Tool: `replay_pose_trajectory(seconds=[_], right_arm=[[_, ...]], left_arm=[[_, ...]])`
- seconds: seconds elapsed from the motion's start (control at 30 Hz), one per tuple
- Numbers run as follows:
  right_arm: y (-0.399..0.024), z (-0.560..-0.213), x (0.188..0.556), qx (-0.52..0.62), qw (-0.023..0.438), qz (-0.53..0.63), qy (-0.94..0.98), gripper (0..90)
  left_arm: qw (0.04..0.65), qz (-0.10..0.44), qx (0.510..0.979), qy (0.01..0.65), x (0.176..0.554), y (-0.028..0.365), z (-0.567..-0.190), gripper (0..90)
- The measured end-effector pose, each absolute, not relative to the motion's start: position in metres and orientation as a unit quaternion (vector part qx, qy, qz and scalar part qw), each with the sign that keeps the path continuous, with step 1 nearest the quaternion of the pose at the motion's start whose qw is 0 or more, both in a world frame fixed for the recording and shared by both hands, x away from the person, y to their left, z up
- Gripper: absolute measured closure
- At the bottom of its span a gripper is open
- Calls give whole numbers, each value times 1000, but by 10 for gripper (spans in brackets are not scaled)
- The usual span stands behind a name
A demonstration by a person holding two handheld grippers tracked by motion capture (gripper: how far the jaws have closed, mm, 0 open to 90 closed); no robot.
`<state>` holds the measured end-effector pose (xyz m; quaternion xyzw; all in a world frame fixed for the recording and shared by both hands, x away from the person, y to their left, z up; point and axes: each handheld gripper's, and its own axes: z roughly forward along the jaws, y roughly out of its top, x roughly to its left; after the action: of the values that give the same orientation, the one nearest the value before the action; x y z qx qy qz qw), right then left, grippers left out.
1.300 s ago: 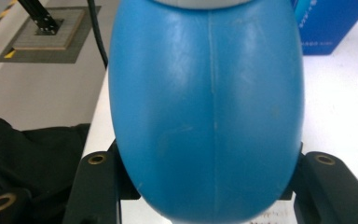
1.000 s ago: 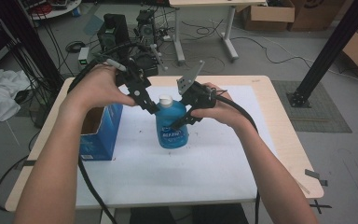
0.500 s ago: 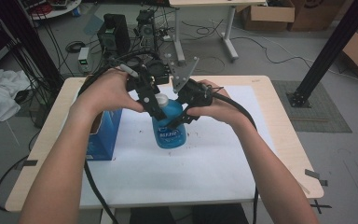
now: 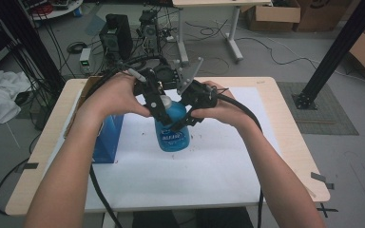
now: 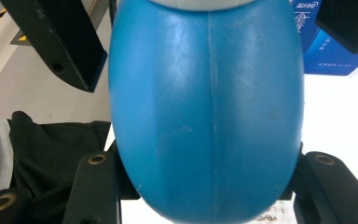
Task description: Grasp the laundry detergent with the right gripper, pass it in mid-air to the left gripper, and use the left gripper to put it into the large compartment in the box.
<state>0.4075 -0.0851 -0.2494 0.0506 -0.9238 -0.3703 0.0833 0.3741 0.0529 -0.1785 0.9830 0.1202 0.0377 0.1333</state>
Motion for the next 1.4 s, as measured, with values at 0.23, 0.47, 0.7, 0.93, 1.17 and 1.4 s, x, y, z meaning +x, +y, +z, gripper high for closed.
replay_pose_trajectory(seconds=[0.23, 0.47, 0.7, 0.93, 1.17, 1.4], right_arm=[[-85, -249, 407, 50, 84, -368, -924, 450], [-85, -249, 407, 50, 86, -371, -923, 450], [-85, -249, 408, 51, 88, -371, -923, 450], [-86, -249, 408, 49, 88, -371, -923, 450], [-86, -249, 409, 48, 85, -372, -923, 449], [-87, -249, 411, 49, 76, -371, -924, 449]], left_arm=[[136, 33, 983, 118, 374, 52, -180, 155], [134, 30, 983, 119, 374, 53, -181, 161], [135, 30, 983, 119, 374, 53, -181, 182], [135, 32, 983, 117, 374, 53, -181, 203], [133, 33, 984, 115, 373, 52, -182, 234], [130, 37, 984, 115, 374, 52, -183, 266]])
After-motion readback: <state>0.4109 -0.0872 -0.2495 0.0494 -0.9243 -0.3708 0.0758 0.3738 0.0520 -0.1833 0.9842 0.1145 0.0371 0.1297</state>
